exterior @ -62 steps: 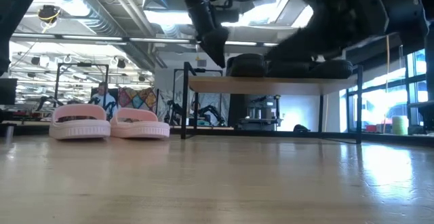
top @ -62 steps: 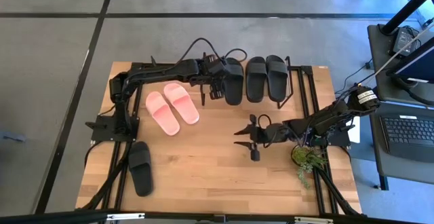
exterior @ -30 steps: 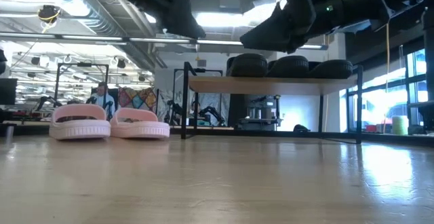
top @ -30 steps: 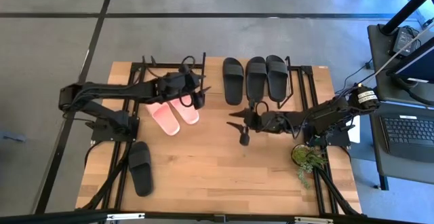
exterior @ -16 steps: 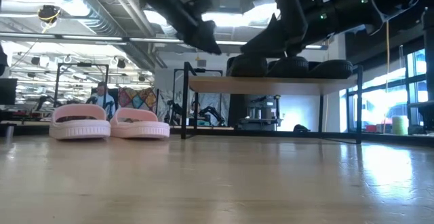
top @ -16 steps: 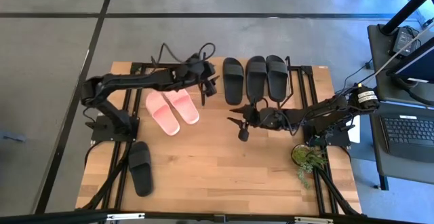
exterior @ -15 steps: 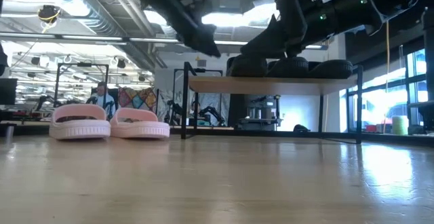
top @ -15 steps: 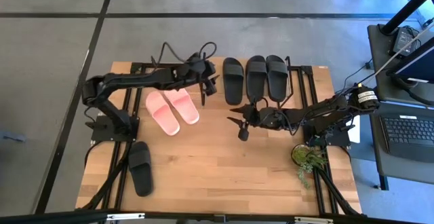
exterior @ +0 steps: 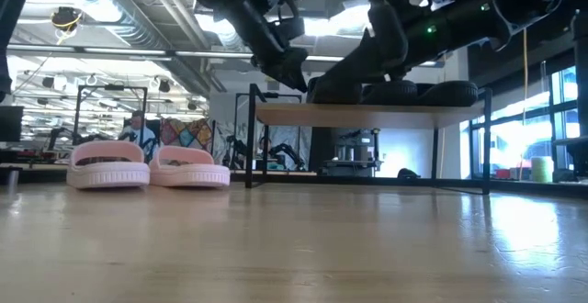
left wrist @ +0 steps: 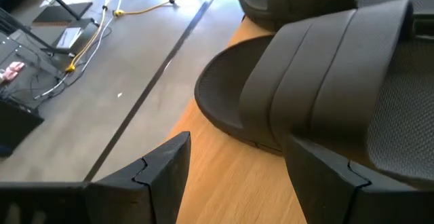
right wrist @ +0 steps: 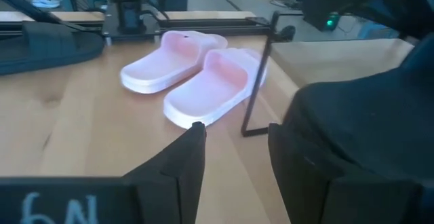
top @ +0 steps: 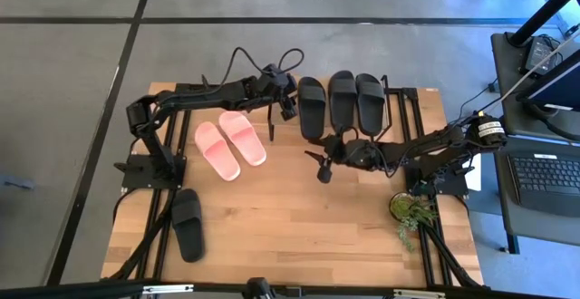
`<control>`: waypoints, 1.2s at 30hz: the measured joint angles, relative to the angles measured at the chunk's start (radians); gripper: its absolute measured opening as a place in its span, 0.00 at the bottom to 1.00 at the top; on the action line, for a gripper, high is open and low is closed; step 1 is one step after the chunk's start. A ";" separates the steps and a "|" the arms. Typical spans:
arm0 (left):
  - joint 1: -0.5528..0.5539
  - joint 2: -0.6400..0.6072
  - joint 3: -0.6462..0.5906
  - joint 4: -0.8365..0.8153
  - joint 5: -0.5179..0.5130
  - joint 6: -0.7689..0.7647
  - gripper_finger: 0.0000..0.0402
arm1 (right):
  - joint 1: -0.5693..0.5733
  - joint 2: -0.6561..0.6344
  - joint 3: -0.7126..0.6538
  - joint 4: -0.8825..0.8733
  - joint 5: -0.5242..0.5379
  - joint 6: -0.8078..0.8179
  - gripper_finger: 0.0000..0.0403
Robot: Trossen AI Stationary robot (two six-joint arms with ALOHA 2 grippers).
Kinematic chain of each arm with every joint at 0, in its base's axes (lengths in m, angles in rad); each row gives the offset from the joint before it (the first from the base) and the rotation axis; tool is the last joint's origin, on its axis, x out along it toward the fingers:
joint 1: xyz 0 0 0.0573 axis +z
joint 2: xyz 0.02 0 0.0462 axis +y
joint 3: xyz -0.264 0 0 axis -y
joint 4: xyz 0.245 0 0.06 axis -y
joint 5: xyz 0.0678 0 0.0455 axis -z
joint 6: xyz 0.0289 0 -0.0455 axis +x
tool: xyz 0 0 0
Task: Pick and place slides into the shelf
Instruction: Put the black slide on the shelf
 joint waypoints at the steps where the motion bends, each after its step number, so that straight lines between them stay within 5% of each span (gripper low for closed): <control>1: 0.000 0.000 0.000 0.000 0.000 0.000 0.57 | -0.003 0.000 0.000 0.000 0.014 0.000 0.40; 36: 0.023 0.064 0.006 0.068 0.033 -0.001 0.57 | 0.037 0.001 -0.001 0.007 0.067 -0.007 0.40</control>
